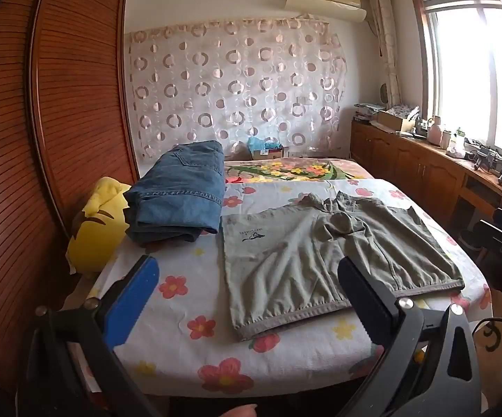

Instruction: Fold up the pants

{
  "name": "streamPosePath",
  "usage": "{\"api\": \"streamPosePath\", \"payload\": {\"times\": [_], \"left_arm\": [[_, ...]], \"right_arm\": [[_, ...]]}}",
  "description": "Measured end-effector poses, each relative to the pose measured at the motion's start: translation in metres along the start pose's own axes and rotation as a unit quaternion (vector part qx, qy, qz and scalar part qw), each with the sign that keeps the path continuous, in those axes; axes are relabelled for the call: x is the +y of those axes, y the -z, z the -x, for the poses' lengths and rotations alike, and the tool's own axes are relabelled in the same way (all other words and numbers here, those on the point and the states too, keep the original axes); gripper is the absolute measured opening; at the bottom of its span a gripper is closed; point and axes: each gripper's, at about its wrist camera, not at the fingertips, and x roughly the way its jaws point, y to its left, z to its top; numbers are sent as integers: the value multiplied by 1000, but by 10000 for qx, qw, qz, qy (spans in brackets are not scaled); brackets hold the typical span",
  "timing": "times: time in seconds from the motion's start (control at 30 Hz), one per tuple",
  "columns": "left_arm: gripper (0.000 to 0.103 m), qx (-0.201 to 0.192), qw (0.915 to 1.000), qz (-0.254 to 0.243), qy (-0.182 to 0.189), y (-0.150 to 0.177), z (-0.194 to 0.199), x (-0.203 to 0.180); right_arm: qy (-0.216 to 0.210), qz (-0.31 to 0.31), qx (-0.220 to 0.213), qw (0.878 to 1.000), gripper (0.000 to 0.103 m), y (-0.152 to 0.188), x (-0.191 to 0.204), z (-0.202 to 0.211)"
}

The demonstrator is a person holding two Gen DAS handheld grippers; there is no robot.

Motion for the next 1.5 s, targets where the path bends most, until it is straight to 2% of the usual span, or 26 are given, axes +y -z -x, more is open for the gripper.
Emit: {"api": "streamPosePath", "payload": {"times": [1.5], "left_arm": [[103, -55, 10000, 16, 29, -11, 12, -9]], "right_arm": [[6, -3, -40, 10000, 103, -2, 1, 5]]}}
